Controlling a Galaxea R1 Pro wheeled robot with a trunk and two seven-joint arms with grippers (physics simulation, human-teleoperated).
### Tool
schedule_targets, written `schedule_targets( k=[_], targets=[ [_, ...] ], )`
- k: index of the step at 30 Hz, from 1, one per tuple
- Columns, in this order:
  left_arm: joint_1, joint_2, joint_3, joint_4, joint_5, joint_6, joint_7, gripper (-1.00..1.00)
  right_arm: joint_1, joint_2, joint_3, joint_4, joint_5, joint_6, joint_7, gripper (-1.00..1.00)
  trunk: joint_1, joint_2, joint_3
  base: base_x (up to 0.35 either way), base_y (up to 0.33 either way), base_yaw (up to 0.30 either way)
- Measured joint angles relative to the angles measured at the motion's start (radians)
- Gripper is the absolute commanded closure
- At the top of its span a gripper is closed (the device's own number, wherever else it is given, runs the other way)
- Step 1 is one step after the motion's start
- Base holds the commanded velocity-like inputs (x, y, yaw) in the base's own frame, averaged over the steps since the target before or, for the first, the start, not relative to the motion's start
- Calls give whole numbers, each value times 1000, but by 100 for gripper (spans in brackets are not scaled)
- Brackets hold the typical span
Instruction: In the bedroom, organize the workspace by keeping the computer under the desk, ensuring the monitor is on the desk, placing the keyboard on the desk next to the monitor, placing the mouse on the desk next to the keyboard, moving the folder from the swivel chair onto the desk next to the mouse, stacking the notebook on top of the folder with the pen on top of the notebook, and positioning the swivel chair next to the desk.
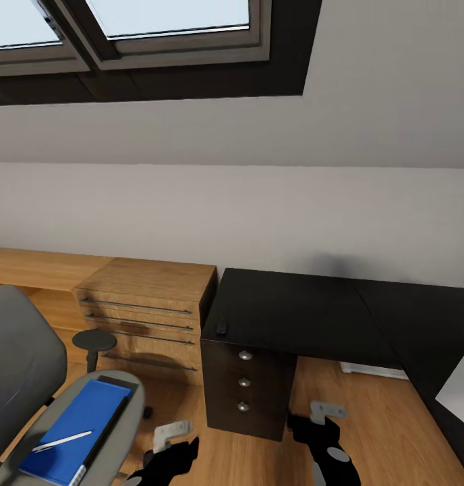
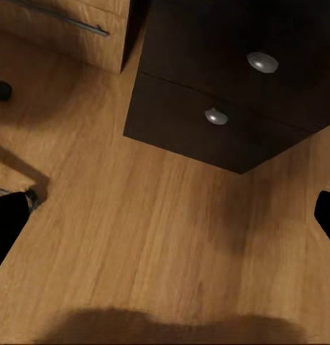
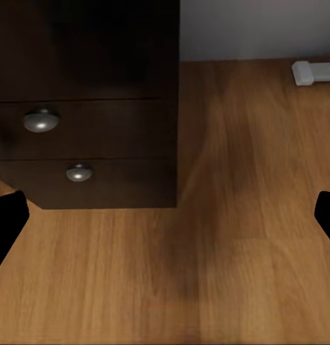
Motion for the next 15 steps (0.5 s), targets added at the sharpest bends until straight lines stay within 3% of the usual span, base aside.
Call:
schedule_targets(
  k=[6, 11, 15],
  targets=[
    [0, 38, 0, 108, -1, -3, -2, -100, 7, -1, 0, 72, 0, -10, 1, -100, 0, 0, 0, 0, 0, 0],
    [0, 50, 2, 201, -1, -29, -3, -100, 8, -1, 0, 159, 2, -88, 1, -100, 0, 0, 0, 0, 0, 0],
    [0, 59, 1, 289, -1, -113, -6, -100, 8, -1, 1, 242, 3, -186, 0, -100, 0, 0, 0, 0, 0, 0]
  ],
)
